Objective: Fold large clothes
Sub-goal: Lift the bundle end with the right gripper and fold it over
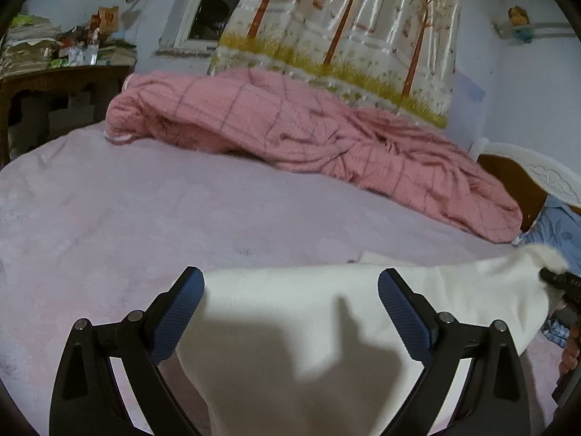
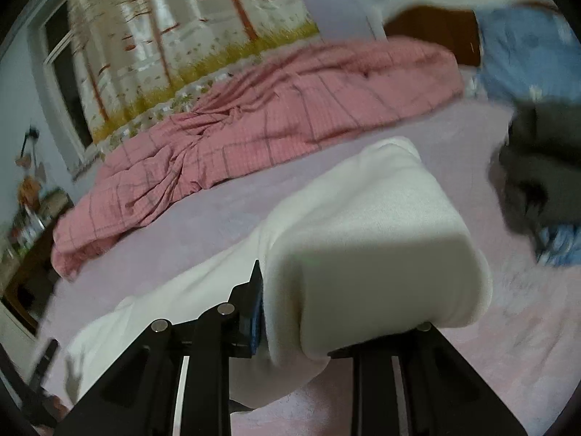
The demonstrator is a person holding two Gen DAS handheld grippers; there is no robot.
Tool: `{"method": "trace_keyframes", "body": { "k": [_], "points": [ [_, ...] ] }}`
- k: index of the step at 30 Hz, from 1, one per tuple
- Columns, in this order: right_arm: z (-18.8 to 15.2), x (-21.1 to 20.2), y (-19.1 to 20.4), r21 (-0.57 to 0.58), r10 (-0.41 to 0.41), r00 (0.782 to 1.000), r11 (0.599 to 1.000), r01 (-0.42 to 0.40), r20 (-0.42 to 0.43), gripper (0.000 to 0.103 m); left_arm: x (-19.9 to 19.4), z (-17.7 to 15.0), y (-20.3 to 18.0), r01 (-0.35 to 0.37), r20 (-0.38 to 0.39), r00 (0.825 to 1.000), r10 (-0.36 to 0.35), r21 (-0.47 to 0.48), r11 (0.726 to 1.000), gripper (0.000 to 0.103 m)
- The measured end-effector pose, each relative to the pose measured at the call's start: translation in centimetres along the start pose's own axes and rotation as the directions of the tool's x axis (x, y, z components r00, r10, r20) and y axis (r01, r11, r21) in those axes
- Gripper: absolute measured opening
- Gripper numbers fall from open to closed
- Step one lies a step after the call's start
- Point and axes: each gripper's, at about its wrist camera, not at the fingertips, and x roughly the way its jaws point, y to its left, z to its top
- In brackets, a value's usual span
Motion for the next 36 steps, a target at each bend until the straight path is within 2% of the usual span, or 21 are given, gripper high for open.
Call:
{"method": "trace_keyframes", "body": {
  "k": [1, 2, 4, 6, 9, 12, 14, 17, 19, 21, 22, 24, 25, 26, 28, 29, 31, 32, 36],
  "points": [
    [0.0, -0.5, 1.0, -0.040, -0.016, 1.000, 0.999, 0.017, 0.023, 0.027, 0.8, -0.2, -0.1, 0.000, -0.046, 0.999, 0.000, 0.010, 1.000, 0.095],
    [0.1, -1.1, 1.9, -0.070, -0.021, 0.999, 0.997, 0.025, 0.046, 0.027, 2.0, -0.6, -0.2, 0.015, -0.109, 0.994, -0.014, 0.013, 1.000, 0.091],
    [0.1, -2.4, 3.4, -0.108, -0.014, 0.996, 0.994, 0.023, 0.084, 0.027, 3.4, -1.3, -0.3, 0.017, -0.191, 0.981, -0.016, 0.004, 1.000, 0.089],
    [0.2, -3.9, 5.1, -0.142, 0.009, 0.992, 0.990, 0.008, 0.123, 0.027, 3.1, -1.2, -0.5, 0.011, -0.177, 0.984, -0.008, 0.018, 1.000, 0.088],
    [-0.2, -6.4, 7.9, -0.214, 0.073, 0.980, 0.976, -0.032, 0.186, 0.027, 2.0, -0.9, -0.7, 0.059, -0.146, 0.988, -0.057, 0.008, 0.998, 0.088],
    [-1.9, -9.3, 13.3, -0.388, 0.138, 0.953, 0.922, -0.024, 0.269, 0.028, 0.3, 0.0, -0.2, 0.060, -0.075, 0.995, -0.061, -0.011, 0.998, 0.088],
    [-3.6, -10.5, 16.8, -0.491, 0.195, 0.939, 0.871, -0.032, 0.283, 0.029, -1.7, 1.3, 0.6, 0.027, 0.017, 1.000, -0.026, -0.030, 0.999, 0.088],
    [-6.5, -11.1, 22.1, -0.604, 0.243, 0.933, 0.796, -0.037, 0.264, 0.031, -5.5, 3.1, 2.7, -0.006, 0.188, 0.982, 0.020, -0.077, 0.997, 0.088],
    [-8.3, -10.6, 25.4, -0.653, 0.248, 0.940, 0.756, -0.035, 0.236, 0.032, -6.9, 3.8, 4.2, -0.048, 0.244, 0.967, 0.071, -0.102, 0.994, 0.088],
    [-10.0, -9.1, 28.1, -0.682, 0.243, 0.952, 0.730, -0.053, 0.187, 0.033, -6.9, 4.0, 5.4, -0.054, 0.243, 0.967, 0.082, -0.119, 0.991, 0.088],
    [-10.6, -8.2, 28.9, -0.679, 0.237, 0.959, 0.730, -0.069, 0.157, 0.033, -6.4, 4.0, 5.7, -0.056, 0.222, 0.972, 0.084, -0.130, 0.990, 0.088],
    [-12.2, -5.8, 30.0, -0.664, 0.225, 0.974, 0.734, -0.144, 0.037, 0.033, -5.2, 3.6, 6.1, -0.044, 0.169, 0.983, 0.069, -0.148, 0.988, 0.088],
    [-13.0, -5.0, 30.3, -0.666, 0.226, 0.974, 0.725, -0.175, -0.010, 0.033, -5.0, 3.6, 6.0, -0.035, 0.155, 0.986, 0.059, -0.151, 0.988, 0.088],
    [-14.4, -4.7, 30.8, -0.694, 0.227, 0.973, 0.695, -0.187, -0.035, 0.033, -5.0, 3.6, 5.9, -0.023, 0.150, 0.988, 0.047, -0.155, 0.988, 0.088],
    [-17.1, -5.3, 31.5, -0.769, 0.216, 0.976, 0.629, -0.113, 0.032, 0.033, -5.3, 3.8, 5.8, 0.010, 0.159, 0.987, 0.017, -0.165, 0.986, 0.088],
    [-17.5, -5.5, 31.6, -0.768, 0.221, 0.974, 0.631, -0.113, 0.038, 0.033, -5.5, 4.0, 5.8, 0.023, 0.166, 0.986, 0.006, -0.173, 0.985, 0.088],
    [-17.0, -6.1, 31.2, -0.714, 0.267, 0.964, 0.671, -0.202, -0.022, 0.033, -6.2, 4.0, 6.6, 0.041, 0.185, 0.983, -0.004, -0.198, 0.979, 0.088],
    [-16.8, -6.2, 31.1, -0.707, 0.272, 0.962, 0.674, -0.215, -0.033, 0.033, -6.3, 4.0, 7.0, 0.047, 0.190, 0.982, -0.006, -0.210, 0.977, 0.088],
    [-17.0, -6.5, 31.0, -0.736, 0.247, 0.969, 0.652, -0.181, -0.019, 0.038, -6.0, 4.1, 7.6, 0.072, 0.174, 0.984, -0.031, -0.233, 0.970, 0.088]
  ]
}}
